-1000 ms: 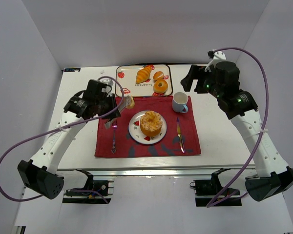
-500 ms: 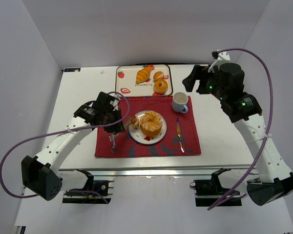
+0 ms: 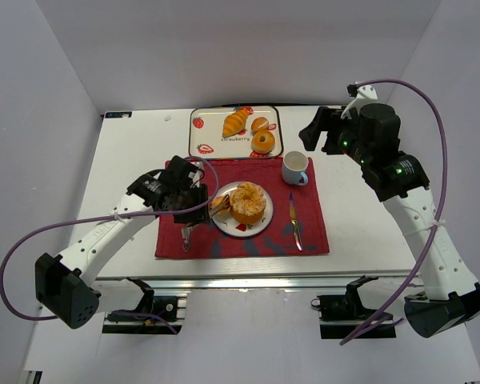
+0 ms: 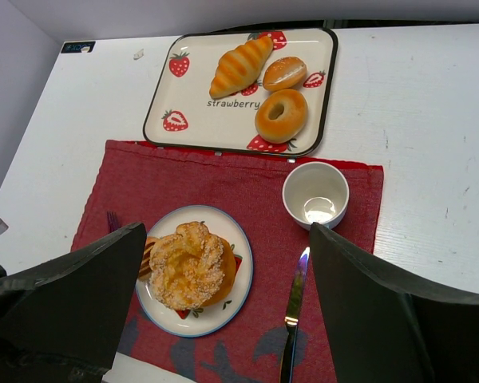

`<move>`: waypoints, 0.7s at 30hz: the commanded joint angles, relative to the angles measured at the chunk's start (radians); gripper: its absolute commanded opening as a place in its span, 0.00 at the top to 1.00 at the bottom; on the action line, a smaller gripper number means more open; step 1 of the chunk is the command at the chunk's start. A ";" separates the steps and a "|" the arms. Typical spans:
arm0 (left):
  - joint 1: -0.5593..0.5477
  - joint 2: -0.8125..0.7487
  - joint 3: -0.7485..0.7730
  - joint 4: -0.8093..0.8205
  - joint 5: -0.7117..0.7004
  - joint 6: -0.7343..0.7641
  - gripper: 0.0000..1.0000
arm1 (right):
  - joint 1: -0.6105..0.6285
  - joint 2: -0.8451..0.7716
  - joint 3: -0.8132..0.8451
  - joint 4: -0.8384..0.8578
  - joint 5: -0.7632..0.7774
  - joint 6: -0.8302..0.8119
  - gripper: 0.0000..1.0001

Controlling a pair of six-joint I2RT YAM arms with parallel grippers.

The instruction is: Place the bread

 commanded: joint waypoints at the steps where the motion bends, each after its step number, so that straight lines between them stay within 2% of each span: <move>1: -0.014 -0.019 0.028 -0.019 -0.029 -0.001 0.43 | -0.003 -0.023 -0.007 0.011 0.007 0.004 0.11; 11: -0.017 -0.019 0.111 -0.064 -0.097 -0.011 0.39 | -0.004 -0.021 -0.015 0.018 -0.010 0.012 0.11; 21: -0.017 -0.026 0.149 -0.055 -0.104 -0.035 0.36 | -0.003 -0.020 -0.015 0.025 -0.017 0.015 0.11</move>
